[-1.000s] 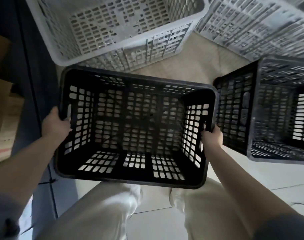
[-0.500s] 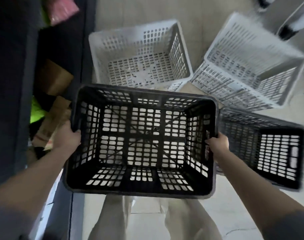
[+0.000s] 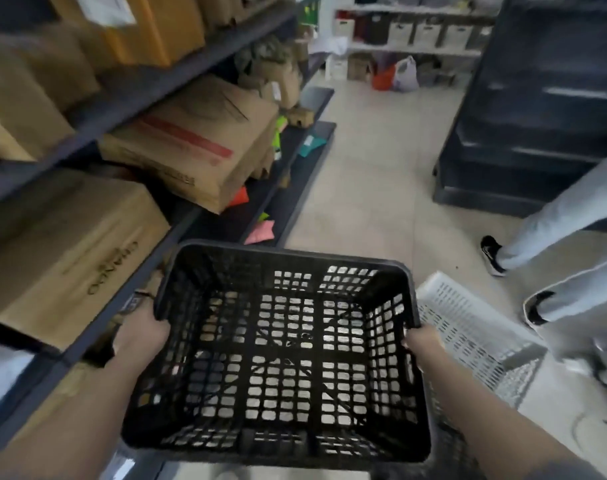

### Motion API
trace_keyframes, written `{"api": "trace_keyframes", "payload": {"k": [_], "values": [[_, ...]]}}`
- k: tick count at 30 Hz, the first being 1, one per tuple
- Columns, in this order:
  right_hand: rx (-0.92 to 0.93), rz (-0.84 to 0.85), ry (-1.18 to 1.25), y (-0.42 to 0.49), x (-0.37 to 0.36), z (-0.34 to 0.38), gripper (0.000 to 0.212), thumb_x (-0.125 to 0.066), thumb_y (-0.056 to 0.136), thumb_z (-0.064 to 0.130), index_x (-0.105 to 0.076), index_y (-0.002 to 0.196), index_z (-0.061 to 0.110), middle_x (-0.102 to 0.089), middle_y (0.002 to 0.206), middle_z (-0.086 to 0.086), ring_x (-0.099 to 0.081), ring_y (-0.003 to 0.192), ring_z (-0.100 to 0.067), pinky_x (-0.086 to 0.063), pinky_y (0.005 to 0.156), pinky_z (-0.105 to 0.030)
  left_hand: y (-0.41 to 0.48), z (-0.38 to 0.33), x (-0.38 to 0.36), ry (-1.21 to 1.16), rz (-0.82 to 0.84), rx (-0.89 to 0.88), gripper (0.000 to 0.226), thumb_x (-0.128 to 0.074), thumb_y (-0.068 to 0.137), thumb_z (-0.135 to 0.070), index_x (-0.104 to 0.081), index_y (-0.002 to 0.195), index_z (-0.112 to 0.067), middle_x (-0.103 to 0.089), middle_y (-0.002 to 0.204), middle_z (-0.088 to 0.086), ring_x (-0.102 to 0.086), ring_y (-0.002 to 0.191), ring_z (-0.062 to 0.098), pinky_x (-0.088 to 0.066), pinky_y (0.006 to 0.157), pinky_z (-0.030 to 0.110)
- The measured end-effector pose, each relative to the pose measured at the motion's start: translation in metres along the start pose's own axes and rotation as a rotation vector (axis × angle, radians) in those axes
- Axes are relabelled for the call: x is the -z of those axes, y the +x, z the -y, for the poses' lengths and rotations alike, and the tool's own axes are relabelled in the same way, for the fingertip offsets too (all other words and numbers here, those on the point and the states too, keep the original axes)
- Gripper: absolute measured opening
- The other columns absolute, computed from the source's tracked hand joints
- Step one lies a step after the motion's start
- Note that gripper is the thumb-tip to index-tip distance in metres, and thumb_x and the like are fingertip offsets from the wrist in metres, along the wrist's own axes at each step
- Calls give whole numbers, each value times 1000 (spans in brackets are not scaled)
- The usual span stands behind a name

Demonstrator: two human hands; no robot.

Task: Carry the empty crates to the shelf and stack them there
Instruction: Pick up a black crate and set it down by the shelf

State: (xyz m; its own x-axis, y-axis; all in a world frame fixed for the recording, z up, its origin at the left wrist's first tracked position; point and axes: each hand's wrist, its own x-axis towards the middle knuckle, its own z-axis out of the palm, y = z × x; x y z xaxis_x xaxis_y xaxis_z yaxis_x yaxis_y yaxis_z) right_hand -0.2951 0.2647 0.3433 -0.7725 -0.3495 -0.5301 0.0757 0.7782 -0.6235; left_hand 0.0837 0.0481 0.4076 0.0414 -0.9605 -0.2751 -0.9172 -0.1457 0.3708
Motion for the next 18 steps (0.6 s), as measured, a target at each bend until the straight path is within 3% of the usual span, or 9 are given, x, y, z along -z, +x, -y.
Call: {"api": "trace_keyframes", "payload": {"k": [4, 6, 8, 9, 11, 14, 15, 18], "values": [[107, -5, -91, -28, 41, 52, 28, -54, 87, 5, -64, 109, -8, -66, 100, -27, -64, 99, -39, -45, 76, -36, -44, 2, 57, -131, -13, 44, 31, -54, 90, -16, -55, 120, -10, -69, 83, 18, -69, 69, 35, -60, 66, 48], [177, 12, -176, -46, 60, 75, 33, -51, 90, 6, -60, 119, -7, -64, 114, -26, -60, 112, -39, -47, 84, -36, -72, 5, 82, -132, -76, 62, 23, -58, 85, -16, -62, 107, -9, -64, 68, 9, -64, 55, 26, -52, 51, 30], [252, 22, -215, -74, 77, 88, 35, -48, 92, 8, -57, 124, -5, -59, 127, -26, -56, 121, -36, -46, 91, -33, -99, 11, 102, -111, -144, 82, 21, -58, 83, -12, -65, 102, -3, -55, 59, 3, -55, 46, 18, -42, 50, 26], [276, 45, -235, -87, 83, 91, 34, -49, 91, 6, -57, 122, -6, -59, 128, -27, -56, 120, -37, -46, 91, -33, -113, 16, 110, -117, -166, 93, 22, -58, 83, -8, -64, 103, 0, -56, 60, 6, -55, 49, 21, -43, 53, 30], [323, 67, -314, -105, 90, 97, 31, -53, 87, 1, -61, 115, -8, -62, 120, -30, -59, 114, -39, -47, 88, -35, -134, 27, 123, -155, -176, 107, 24, -56, 83, -2, -62, 105, 6, -66, 81, 24, -64, 71, 35, -50, 66, 40], [410, 138, -316, -148, 101, 100, 17, -52, 84, -7, -66, 95, -8, -60, 92, -29, -61, 88, -31, -46, 71, -31, -184, 60, 138, -176, -239, 112, 24, -57, 84, -1, -63, 104, 11, -66, 105, 34, -63, 101, 44, -49, 84, 44], [440, 156, -325, -166, 103, 99, 11, -53, 83, -9, -63, 83, -5, -57, 82, -25, -58, 78, -28, -43, 62, -25, -205, 74, 145, -166, -261, 132, 25, -56, 85, -3, -64, 105, 10, -66, 107, 34, -62, 104, 43, -49, 87, 43], [483, 220, -348, -221, 103, 92, 24, -57, 78, -12, -51, 58, -1, -50, 58, -16, -48, 51, -24, -34, 29, -16, -268, 122, 166, -172, -303, 221, 26, -56, 85, -5, -64, 104, 10, -67, 103, 35, -65, 100, 44, -54, 89, 45]]}}
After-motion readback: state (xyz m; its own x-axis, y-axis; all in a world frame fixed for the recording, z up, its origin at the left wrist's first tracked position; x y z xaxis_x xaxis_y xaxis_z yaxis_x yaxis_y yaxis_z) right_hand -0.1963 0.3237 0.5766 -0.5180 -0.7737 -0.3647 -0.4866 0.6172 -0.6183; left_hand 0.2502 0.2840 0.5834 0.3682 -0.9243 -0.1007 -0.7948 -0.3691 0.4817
